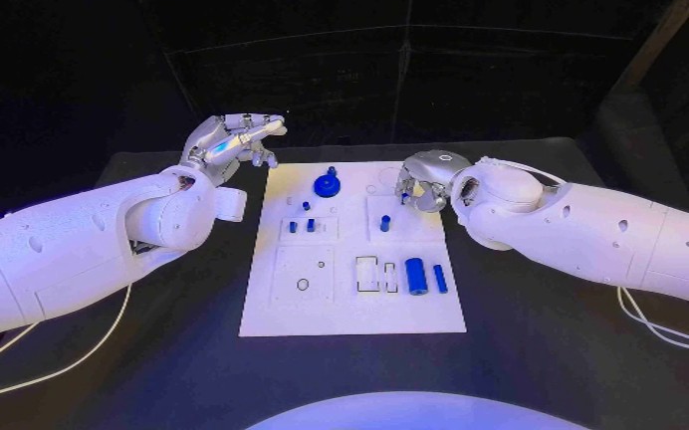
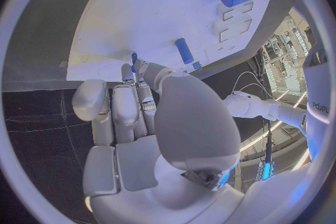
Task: Assemble the parts on the task board
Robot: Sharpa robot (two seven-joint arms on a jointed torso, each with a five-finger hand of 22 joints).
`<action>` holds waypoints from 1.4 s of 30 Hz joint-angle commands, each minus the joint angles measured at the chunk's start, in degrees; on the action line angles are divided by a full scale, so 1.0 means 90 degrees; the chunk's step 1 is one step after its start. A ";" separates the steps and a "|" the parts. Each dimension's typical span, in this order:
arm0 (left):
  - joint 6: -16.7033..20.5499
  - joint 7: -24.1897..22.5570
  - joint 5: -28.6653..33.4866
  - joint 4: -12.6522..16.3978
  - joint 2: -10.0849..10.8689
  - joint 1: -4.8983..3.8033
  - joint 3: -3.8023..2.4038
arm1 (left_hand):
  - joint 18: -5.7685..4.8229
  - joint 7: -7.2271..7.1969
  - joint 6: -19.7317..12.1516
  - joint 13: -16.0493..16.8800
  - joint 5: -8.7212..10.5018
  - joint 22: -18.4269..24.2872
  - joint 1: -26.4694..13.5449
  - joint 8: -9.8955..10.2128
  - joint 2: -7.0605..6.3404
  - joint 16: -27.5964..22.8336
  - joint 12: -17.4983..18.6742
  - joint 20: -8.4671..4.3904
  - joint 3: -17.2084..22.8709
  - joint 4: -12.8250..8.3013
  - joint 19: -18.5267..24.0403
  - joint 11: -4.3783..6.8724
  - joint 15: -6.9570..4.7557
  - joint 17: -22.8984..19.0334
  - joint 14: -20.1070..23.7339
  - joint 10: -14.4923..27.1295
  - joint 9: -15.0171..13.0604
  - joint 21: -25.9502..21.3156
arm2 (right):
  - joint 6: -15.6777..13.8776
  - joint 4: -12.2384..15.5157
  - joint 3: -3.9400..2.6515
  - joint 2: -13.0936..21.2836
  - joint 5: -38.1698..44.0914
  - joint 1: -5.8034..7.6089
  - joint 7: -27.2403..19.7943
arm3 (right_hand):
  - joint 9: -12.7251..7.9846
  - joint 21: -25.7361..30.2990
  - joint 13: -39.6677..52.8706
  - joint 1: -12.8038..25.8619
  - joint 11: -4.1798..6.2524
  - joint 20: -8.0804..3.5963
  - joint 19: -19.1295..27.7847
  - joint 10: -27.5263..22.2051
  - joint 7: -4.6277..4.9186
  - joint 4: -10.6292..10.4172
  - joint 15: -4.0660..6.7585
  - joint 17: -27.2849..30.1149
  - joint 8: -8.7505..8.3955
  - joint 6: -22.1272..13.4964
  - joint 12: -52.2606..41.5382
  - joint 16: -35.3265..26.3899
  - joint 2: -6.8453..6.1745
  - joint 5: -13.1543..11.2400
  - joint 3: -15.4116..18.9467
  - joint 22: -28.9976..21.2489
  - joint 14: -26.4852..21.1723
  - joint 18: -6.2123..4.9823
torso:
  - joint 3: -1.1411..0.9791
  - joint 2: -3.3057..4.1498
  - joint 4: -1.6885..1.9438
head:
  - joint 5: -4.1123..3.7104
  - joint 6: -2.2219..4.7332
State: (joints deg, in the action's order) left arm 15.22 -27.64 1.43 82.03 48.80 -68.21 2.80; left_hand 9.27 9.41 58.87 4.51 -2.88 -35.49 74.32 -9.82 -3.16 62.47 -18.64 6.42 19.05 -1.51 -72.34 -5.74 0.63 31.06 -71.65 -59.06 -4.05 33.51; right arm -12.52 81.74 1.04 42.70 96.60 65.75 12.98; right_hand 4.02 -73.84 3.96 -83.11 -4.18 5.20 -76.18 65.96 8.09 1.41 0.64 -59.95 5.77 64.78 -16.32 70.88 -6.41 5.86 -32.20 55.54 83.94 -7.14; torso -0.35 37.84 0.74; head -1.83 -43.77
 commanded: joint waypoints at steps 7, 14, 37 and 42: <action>-0.0088 -0.0036 0.0018 -0.0034 0.0020 -0.0009 -0.0003 | 0.0129 -0.0005 -0.0025 -0.0007 -0.0017 0.0013 0.0038 -0.0039 0.0011 -0.0023 -0.0035 -0.0006 -0.0016 -0.0020 0.0036 0.0009 0.0014 -0.0011 0.0053 0.0047 0.0006 -0.0027 | -0.0545 0.0527 -0.0014 0.0326 -0.0086 0.0026 -0.0002 | -0.0007 -0.0036 -0.0010 0.0078 0.0040 -0.0012 -0.0023 0.0085 -0.0002 0.0031 0.0044 -0.0008 -0.0036 0.0067 0.0004 0.0045 -0.0022 0.0042 -0.0096 0.0024 0.0152 0.0092 | 0.0000 0.0001 0.0002 | -0.0004 -0.0007; -0.0086 -0.0036 0.0018 -0.0034 0.0012 -0.0010 -0.0003 | 0.0129 -0.0005 -0.0025 -0.0007 -0.0017 0.0013 0.0038 -0.0039 0.0011 -0.0023 -0.0035 -0.0006 -0.0016 -0.0020 0.0036 0.0009 0.0014 -0.0011 0.0053 0.0047 0.0006 -0.0027 | -0.0692 0.1253 -0.0029 0.0474 -0.0239 0.0043 -0.0047 | -0.0007 -0.0045 -0.0010 0.0091 0.0040 -0.0013 -0.0024 0.0090 -0.0001 0.0052 0.0045 -0.0012 -0.0039 0.0073 0.0006 0.0052 -0.0030 0.0051 -0.0129 0.0036 0.0153 0.0093 | 0.0009 -0.0002 0.0013 | 0.0011 -0.0031; -0.0045 -0.0024 0.0018 0.0115 -0.0044 -0.0010 -0.0002 | 0.0129 -0.0006 -0.0022 -0.0010 -0.0016 0.0020 0.0038 -0.0046 0.0006 -0.0030 -0.0043 -0.0005 -0.0024 -0.0023 0.0039 0.0009 0.0015 -0.0027 0.0063 0.0050 0.0006 -0.0038 | -0.0429 0.1466 -0.0014 -0.0459 -0.0283 -0.0039 -0.0192 | -0.0011 -0.0059 -0.0012 0.0127 0.0032 -0.0014 -0.0020 0.0080 0.0008 0.0093 0.0042 -0.0019 -0.0059 0.0067 0.0022 0.0069 -0.0029 0.0062 -0.0217 0.0047 0.0155 0.0093 | 0.0011 0.0009 0.0018 | 0.0504 -0.0185; -0.0039 -0.0023 0.0018 0.0137 -0.0066 -0.0010 -0.0002 | 0.0129 -0.0006 -0.0022 -0.0010 -0.0016 0.0020 0.0038 -0.0046 0.0006 -0.0030 -0.0043 -0.0005 -0.0024 -0.0023 0.0039 0.0009 0.0015 -0.0027 0.0063 0.0050 0.0006 -0.0038 | -0.0199 0.1274 -0.0001 -0.0744 -0.0244 -0.0190 -0.0234 | -0.0012 -0.0060 -0.0012 0.0135 0.0028 -0.0013 -0.0017 0.0074 0.0012 0.0105 0.0040 -0.0020 -0.0066 0.0060 0.0027 0.0072 -0.0032 0.0061 -0.0232 0.0046 0.0156 0.0093 | 0.0008 0.0008 0.0010 | 0.0606 -0.0241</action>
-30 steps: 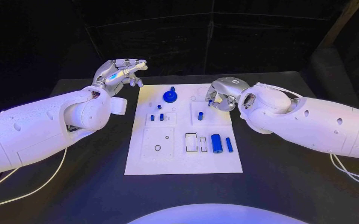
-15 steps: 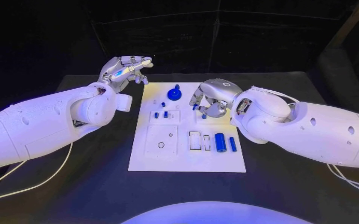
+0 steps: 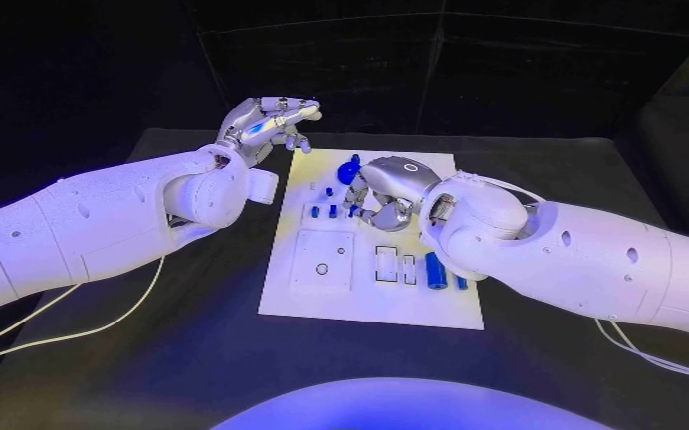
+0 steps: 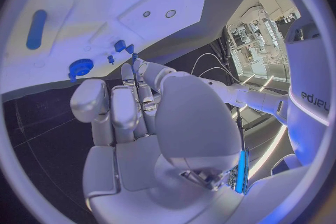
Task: Assemble the parts on the task board
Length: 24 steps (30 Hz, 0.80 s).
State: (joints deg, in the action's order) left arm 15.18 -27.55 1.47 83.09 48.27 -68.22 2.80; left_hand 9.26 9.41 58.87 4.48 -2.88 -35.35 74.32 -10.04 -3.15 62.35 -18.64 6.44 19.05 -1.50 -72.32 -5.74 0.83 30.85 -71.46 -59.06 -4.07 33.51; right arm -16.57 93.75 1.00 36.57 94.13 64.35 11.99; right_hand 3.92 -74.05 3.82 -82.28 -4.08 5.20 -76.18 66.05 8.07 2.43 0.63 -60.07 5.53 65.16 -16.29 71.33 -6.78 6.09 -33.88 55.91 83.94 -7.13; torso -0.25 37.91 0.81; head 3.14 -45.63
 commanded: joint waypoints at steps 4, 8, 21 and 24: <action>-0.0030 -0.0036 0.0013 0.0022 -0.0021 -0.0008 -0.0002 | 0.0131 -0.0006 -0.0022 -0.0006 -0.0016 0.0005 0.0038 -0.0021 0.0006 -0.0017 -0.0043 -0.0007 -0.0024 -0.0023 0.0037 0.0009 -0.0007 -0.0005 0.0042 0.0050 0.0007 -0.0038 | 0.0355 -0.0217 0.0018 -0.0256 0.0106 -0.0179 -0.0162 | -0.0002 -0.0039 0.0003 0.0048 0.0016 -0.0013 -0.0019 0.0061 0.0016 -0.0006 0.0040 -0.0004 -0.0041 0.0016 0.0025 0.0021 0.0008 0.0036 -0.0048 0.0009 0.0155 0.0093 | -0.0005 0.0003 -0.0003 | 0.0125 -0.0082; -0.0029 -0.0033 0.0014 0.0018 -0.0042 -0.0008 -0.0002 | 0.0131 -0.0006 -0.0022 -0.0006 -0.0016 0.0005 0.0038 -0.0021 0.0006 -0.0017 -0.0043 -0.0007 -0.0024 -0.0023 0.0037 0.0009 -0.0007 -0.0005 0.0042 0.0050 0.0007 -0.0038 | 0.0424 -0.0360 0.0023 -0.0404 0.0184 -0.0271 -0.0187 | -0.0002 -0.0040 0.0003 0.0053 0.0014 -0.0013 -0.0018 0.0059 0.0018 -0.0004 0.0039 -0.0014 -0.0043 0.0014 0.0026 0.0029 0.0009 0.0038 -0.0053 0.0010 0.0157 0.0093 | -0.0011 0.0003 -0.0004 | 0.0199 -0.0108; -0.0040 -0.0020 0.0014 -0.0006 -0.0076 -0.0008 -0.0002 | 0.0131 -0.0004 -0.0024 -0.0007 -0.0016 0.0010 0.0033 -0.0023 0.0005 -0.0022 -0.0048 -0.0006 -0.0031 -0.0020 0.0038 0.0007 -0.0006 -0.0018 0.0049 0.0053 0.0008 -0.0045 | 0.0655 -0.0525 0.0031 -0.0556 0.0234 -0.0346 -0.0270 | -0.0003 -0.0045 0.0003 0.0069 0.0010 -0.0011 -0.0018 0.0052 0.0023 0.0003 0.0036 -0.0019 -0.0050 0.0007 0.0032 0.0035 0.0010 0.0046 -0.0064 0.0017 0.0158 0.0094 | -0.0012 0.0001 -0.0003 | 0.0379 -0.0192; -0.0041 -0.0018 0.0014 -0.0010 -0.0081 -0.0008 -0.0002 | 0.0131 -0.0004 -0.0024 -0.0007 -0.0016 0.0010 0.0033 -0.0023 0.0005 -0.0022 -0.0048 -0.0006 -0.0031 -0.0020 0.0038 0.0007 -0.0006 -0.0018 0.0049 0.0053 0.0008 -0.0045 | 0.0701 -0.0532 0.0032 -0.0565 0.0235 -0.0351 -0.0275 | -0.0003 -0.0048 0.0003 0.0071 0.0009 -0.0011 -0.0020 0.0052 0.0024 0.0004 0.0035 -0.0023 -0.0051 0.0007 0.0032 0.0038 0.0011 0.0048 -0.0065 0.0023 0.0159 0.0095 | -0.0009 0.0000 -0.0004 | 0.0396 -0.0202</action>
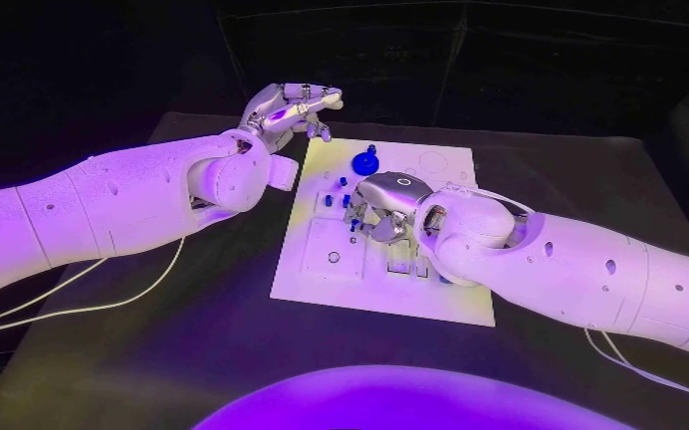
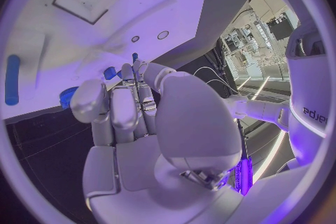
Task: Assemble the parts on the task board
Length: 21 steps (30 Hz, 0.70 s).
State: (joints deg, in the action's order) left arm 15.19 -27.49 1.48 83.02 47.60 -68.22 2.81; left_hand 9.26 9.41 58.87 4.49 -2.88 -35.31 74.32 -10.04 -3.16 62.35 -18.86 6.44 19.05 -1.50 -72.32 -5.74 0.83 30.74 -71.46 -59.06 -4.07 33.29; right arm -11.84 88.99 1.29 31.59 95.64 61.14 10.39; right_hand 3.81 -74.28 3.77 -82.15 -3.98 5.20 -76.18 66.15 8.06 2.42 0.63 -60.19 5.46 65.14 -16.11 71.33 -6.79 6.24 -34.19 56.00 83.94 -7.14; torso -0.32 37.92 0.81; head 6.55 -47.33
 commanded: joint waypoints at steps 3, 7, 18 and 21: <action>-0.0042 -0.0024 0.0012 -0.0003 -0.0008 -0.0009 -0.0002 | 0.0131 -0.0004 -0.0024 -0.0009 -0.0016 0.0006 0.0033 -0.0024 0.0005 -0.0022 -0.0022 -0.0006 -0.0031 -0.0020 0.0038 0.0007 -0.0006 -0.0006 0.0049 0.0053 0.0008 -0.0020 | 0.0211 -0.0012 0.0001 -0.0017 0.0068 0.0000 -0.0093 | 0.0009 -0.0025 0.0008 0.0057 -0.0002 -0.0011 -0.0021 0.0041 0.0025 0.0005 0.0035 -0.0011 -0.0043 0.0009 0.0012 0.0039 0.0012 0.0031 -0.0031 0.0015 0.0159 0.0096 | 0.0007 -0.0006 -0.0007 | 0.0022 -0.0022; -0.0041 -0.0022 0.0012 -0.0006 -0.0010 -0.0009 -0.0002 | 0.0131 -0.0004 -0.0024 -0.0009 -0.0016 0.0006 0.0033 -0.0024 0.0005 -0.0022 -0.0022 -0.0006 -0.0031 -0.0020 0.0038 0.0007 -0.0006 -0.0006 0.0049 0.0053 0.0008 -0.0020 | 0.0263 -0.0027 0.0005 -0.0024 0.0070 -0.0006 -0.0077 | 0.0010 -0.0023 0.0009 0.0060 -0.0002 -0.0011 -0.0019 0.0041 0.0026 0.0006 0.0035 -0.0010 -0.0044 0.0008 0.0013 0.0039 0.0013 0.0032 -0.0032 0.0010 0.0159 0.0095 | 0.0004 -0.0004 -0.0002 | 0.0032 -0.0033; -0.0053 -0.0016 0.0012 -0.0025 -0.0027 -0.0009 -0.0002 | 0.0131 -0.0004 -0.0024 -0.0009 -0.0016 0.0006 0.0033 -0.0024 0.0005 -0.0022 -0.0022 -0.0006 -0.0031 -0.0020 0.0038 0.0007 -0.0006 -0.0006 0.0049 0.0053 0.0008 -0.0020 | 0.0364 -0.0086 0.0025 -0.0066 0.0076 -0.0021 -0.0069 | 0.0009 -0.0024 0.0009 0.0071 -0.0004 -0.0009 -0.0018 0.0039 0.0028 0.0006 0.0033 -0.0012 -0.0046 0.0007 0.0014 0.0042 0.0012 0.0033 -0.0033 0.0010 0.0159 0.0095 | 0.0005 -0.0003 0.0001 | 0.0084 -0.0076; -0.0052 -0.0016 0.0012 -0.0030 -0.0028 -0.0009 -0.0002 | 0.0131 -0.0004 -0.0026 -0.0010 -0.0016 0.0009 0.0032 -0.0025 0.0003 -0.0026 -0.0025 -0.0006 -0.0034 -0.0021 0.0038 0.0007 -0.0006 -0.0016 0.0054 0.0056 0.0008 -0.0024 | 0.0386 -0.0099 0.0028 -0.0075 0.0077 -0.0026 -0.0064 | 0.0009 -0.0024 0.0009 0.0071 -0.0004 -0.0009 -0.0018 0.0039 0.0028 0.0006 0.0033 -0.0012 -0.0046 0.0007 0.0014 0.0042 0.0012 0.0033 -0.0033 0.0010 0.0159 0.0095 | 0.0004 -0.0002 -0.0004 | 0.0096 -0.0088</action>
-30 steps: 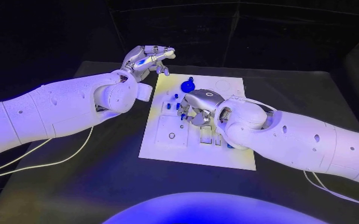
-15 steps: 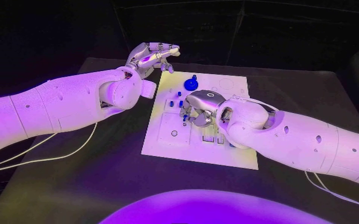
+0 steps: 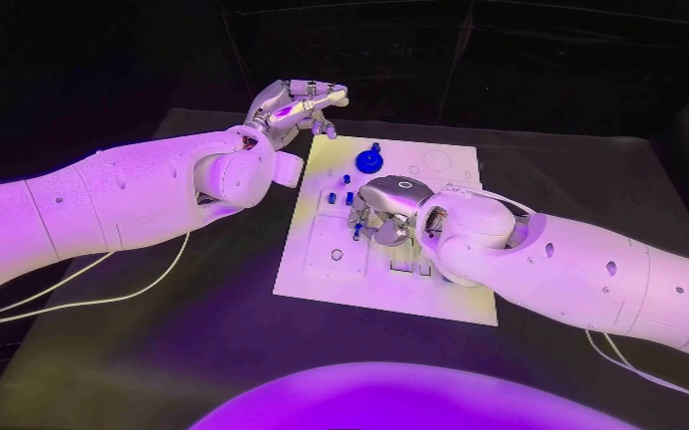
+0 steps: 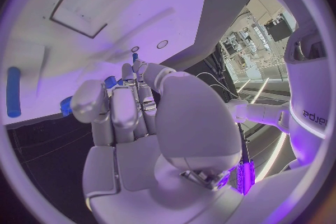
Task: Assemble the parts on the task board
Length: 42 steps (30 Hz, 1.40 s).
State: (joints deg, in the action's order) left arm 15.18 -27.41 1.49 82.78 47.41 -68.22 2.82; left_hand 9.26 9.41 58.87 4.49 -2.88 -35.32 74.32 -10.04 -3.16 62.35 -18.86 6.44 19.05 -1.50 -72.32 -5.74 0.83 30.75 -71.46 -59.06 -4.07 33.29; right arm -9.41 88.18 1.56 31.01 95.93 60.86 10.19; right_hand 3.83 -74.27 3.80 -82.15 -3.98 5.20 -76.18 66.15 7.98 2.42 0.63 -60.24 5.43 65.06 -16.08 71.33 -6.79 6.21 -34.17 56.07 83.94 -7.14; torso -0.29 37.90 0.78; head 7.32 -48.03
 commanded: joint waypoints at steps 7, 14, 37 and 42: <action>-0.0053 -0.0023 0.0011 -0.0006 -0.0007 -0.0009 -0.0003 | 0.0131 -0.0003 -0.0028 -0.0011 -0.0016 0.0012 0.0032 -0.0026 0.0002 -0.0030 -0.0027 -0.0005 -0.0037 -0.0021 0.0039 0.0006 -0.0006 -0.0026 0.0058 0.0058 0.0009 -0.0027 | 0.0163 -0.0061 0.0006 -0.0041 0.0046 -0.0015 -0.0041 | 0.0007 -0.0024 0.0006 0.0085 -0.0007 -0.0008 -0.0016 0.0035 0.0039 0.0007 0.0031 -0.0001 -0.0045 0.0014 0.0013 0.0040 0.0015 0.0038 -0.0037 0.0000 0.0159 0.0095 | 0.0003 -0.0003 -0.0002 | 0.0016 -0.0026; -0.0055 -0.0021 0.0011 -0.0017 -0.0007 -0.0009 -0.0003 | 0.0131 -0.0003 -0.0028 -0.0011 -0.0016 0.0012 0.0032 -0.0026 0.0002 -0.0030 -0.0027 -0.0005 -0.0037 -0.0021 0.0039 0.0006 -0.0006 -0.0026 0.0058 0.0058 0.0009 -0.0027 | 0.0198 -0.0092 0.0012 -0.0064 0.0046 -0.0029 -0.0037 | 0.0007 -0.0024 0.0006 0.0085 -0.0007 -0.0008 -0.0016 0.0035 0.0039 0.0007 0.0031 -0.0001 -0.0045 0.0014 0.0013 0.0040 0.0015 0.0038 -0.0037 0.0000 0.0159 0.0095 | 0.0003 -0.0002 0.0005 | 0.0029 -0.0050; -0.0054 -0.0013 0.0011 -0.0043 0.0001 -0.0009 -0.0003 | 0.0131 -0.0003 -0.0028 -0.0011 -0.0016 0.0012 0.0032 -0.0026 0.0002 -0.0030 -0.0027 -0.0005 -0.0037 -0.0021 0.0039 0.0006 -0.0006 -0.0026 0.0058 0.0058 0.0009 -0.0027 | 0.0355 -0.0168 0.0036 -0.0126 -0.0029 -0.0047 -0.0085 | -0.0008 0.0000 -0.0012 0.0419 -0.0063 0.0038 0.0050 -0.0161 0.0089 0.0001 -0.0022 0.0082 -0.0157 -0.0155 0.0125 0.0016 -0.0087 0.0113 0.0170 -0.0061 0.0132 0.0084 | 0.0002 -0.0006 0.0000 | 0.0055 -0.0082; -0.0071 -0.0013 0.0011 -0.0040 0.0004 -0.0009 -0.0003 | 0.0131 -0.0003 -0.0028 -0.0011 -0.0016 0.0012 0.0032 -0.0026 0.0002 -0.0030 -0.0027 -0.0005 -0.0037 -0.0021 0.0039 0.0006 -0.0006 -0.0026 0.0058 0.0058 0.0009 -0.0027 | 0.0159 -0.0194 0.0039 -0.0122 -0.0089 -0.0047 -0.0108 | -0.0027 0.0225 -0.0033 0.0518 -0.0213 0.0118 0.0278 -0.0618 0.0232 0.0025 -0.0135 0.0271 -0.0219 -0.0572 0.0358 -0.0094 -0.0167 0.0163 0.0246 -0.0497 0.0066 0.0012 | 0.0003 -0.0002 -0.0002 | 0.0063 -0.0085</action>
State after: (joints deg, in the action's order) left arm 15.17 -27.28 1.51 82.39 47.44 -68.22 2.82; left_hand 9.26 9.41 58.87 4.46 -2.88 -35.27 74.32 -10.00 -3.16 62.35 -18.86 6.44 18.90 -1.66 -72.32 -5.74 0.83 30.57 -71.46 -59.06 -4.07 33.29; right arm -7.21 86.49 1.90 29.88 95.69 60.37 9.85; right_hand 3.62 -72.50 3.43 -78.05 -5.75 6.18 -73.95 61.05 9.93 2.68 -0.22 -58.02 3.61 60.30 -13.06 70.72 -8.47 7.34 -32.30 52.03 83.94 -7.13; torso -0.25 37.85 0.77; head 7.83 -48.77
